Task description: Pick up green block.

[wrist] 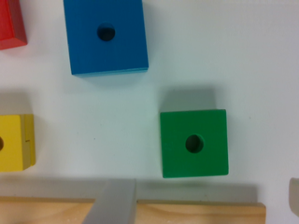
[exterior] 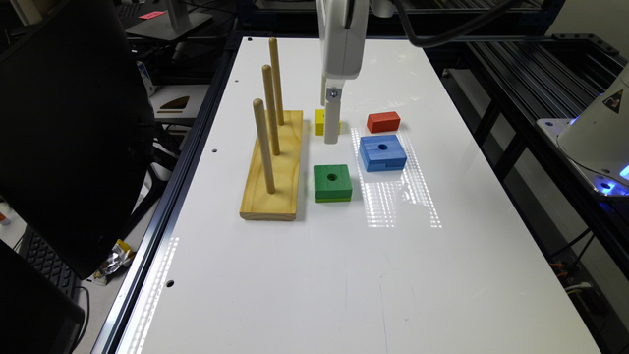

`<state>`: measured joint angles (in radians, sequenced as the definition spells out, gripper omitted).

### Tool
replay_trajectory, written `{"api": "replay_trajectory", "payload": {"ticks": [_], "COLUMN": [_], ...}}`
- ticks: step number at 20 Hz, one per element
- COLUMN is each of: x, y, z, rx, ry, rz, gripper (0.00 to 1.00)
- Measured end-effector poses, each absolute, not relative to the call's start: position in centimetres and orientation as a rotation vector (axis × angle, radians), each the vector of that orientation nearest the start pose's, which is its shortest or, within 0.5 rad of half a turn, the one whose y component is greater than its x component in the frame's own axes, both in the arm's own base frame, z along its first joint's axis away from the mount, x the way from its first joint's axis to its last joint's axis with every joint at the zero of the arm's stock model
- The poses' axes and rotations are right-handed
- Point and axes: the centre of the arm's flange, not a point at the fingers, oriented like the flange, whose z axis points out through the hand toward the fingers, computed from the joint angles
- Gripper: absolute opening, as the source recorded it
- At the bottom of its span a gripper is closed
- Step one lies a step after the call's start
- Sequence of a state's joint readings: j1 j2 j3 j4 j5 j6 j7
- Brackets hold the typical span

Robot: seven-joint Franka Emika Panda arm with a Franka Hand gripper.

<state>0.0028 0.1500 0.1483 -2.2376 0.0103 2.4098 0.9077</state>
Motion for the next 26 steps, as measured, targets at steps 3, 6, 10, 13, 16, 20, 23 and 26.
{"api": "replay_trajectory", "payload": {"ticks": [3, 6, 10, 13, 16, 20, 23, 26], "x": [53.7, 53.9, 54.0, 54.0, 54.1, 54.2, 54.2, 54.2], "y": [8.1, 8.2, 8.2, 8.2, 8.2, 8.2, 8.5, 8.8], "z": [29.7, 28.5, 28.1, 27.5, 26.1, 25.0, 25.1, 25.2], "rx": [-2.879, -2.875, -2.872, -2.874, -2.87, -2.865, -2.865, -2.866], "ry": [1.161, 1.161, 1.162, 1.163, 1.163, 1.162, 1.156, 1.15], "rz": [-0.003, -0.002, -0.003, 0.006, 0.009, 0.005, 0.003, 0.003], "gripper": [1.0, 1.0, 1.0, 1.0, 1.0, 1.0, 1.0, 1.0]}}
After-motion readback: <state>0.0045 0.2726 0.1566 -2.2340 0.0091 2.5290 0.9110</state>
